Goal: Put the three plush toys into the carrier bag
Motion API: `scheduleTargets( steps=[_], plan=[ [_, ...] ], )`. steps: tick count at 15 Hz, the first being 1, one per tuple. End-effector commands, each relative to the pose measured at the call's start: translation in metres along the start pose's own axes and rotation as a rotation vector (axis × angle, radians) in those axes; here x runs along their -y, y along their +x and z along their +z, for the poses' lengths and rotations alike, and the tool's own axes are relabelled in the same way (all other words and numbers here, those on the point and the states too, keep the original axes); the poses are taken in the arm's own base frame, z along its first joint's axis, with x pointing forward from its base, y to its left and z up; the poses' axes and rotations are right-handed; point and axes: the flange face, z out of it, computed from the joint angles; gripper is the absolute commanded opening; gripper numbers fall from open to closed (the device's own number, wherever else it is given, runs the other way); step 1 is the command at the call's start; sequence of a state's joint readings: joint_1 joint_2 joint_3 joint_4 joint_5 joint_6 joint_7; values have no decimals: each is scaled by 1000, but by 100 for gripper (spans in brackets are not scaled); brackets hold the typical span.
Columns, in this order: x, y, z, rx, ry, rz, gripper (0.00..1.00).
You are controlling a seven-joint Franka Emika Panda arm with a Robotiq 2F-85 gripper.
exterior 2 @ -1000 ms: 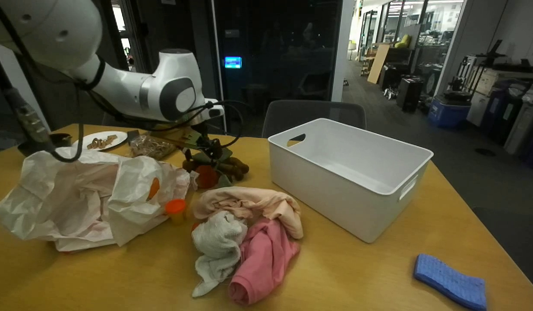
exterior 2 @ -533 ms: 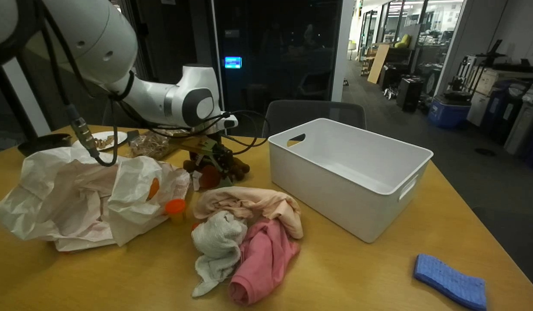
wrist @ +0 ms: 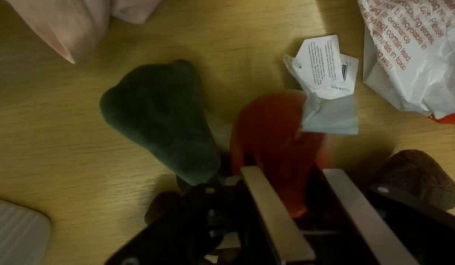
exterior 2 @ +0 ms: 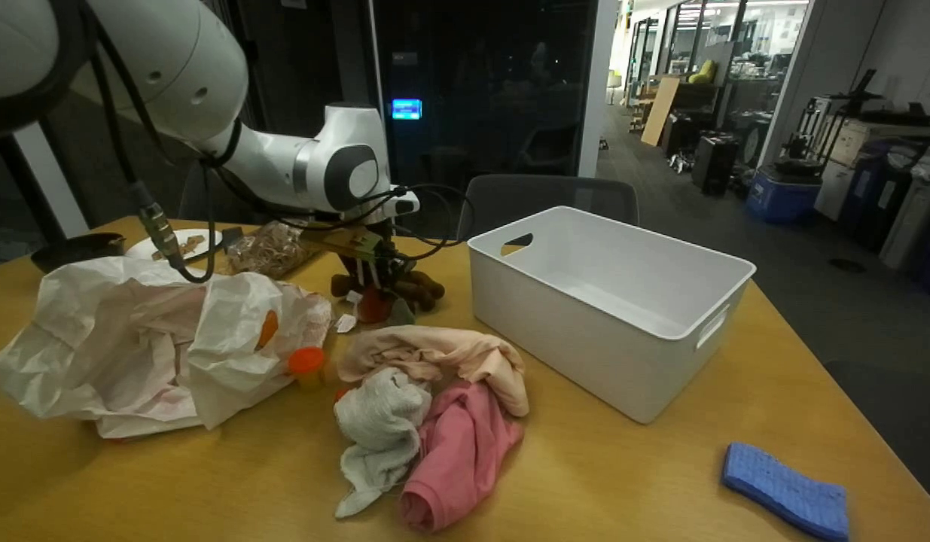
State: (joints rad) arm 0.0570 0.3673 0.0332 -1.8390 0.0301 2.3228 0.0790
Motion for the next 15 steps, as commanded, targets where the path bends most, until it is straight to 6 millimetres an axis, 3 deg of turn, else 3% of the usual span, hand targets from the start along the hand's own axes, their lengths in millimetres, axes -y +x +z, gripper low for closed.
scheduleTargets(
  steps=[1,5,9,12,15],
  plan=[
    [-4,11,-14,-32,12,39,9],
    [-1,-1,-68,-156,14,15,8],
    [-4,-27,-132,-330,41,30,10],
    [0,-71,-171,-399,108,18,10],
    [4,-119,-197,-451,206,-25,10]
  ],
)
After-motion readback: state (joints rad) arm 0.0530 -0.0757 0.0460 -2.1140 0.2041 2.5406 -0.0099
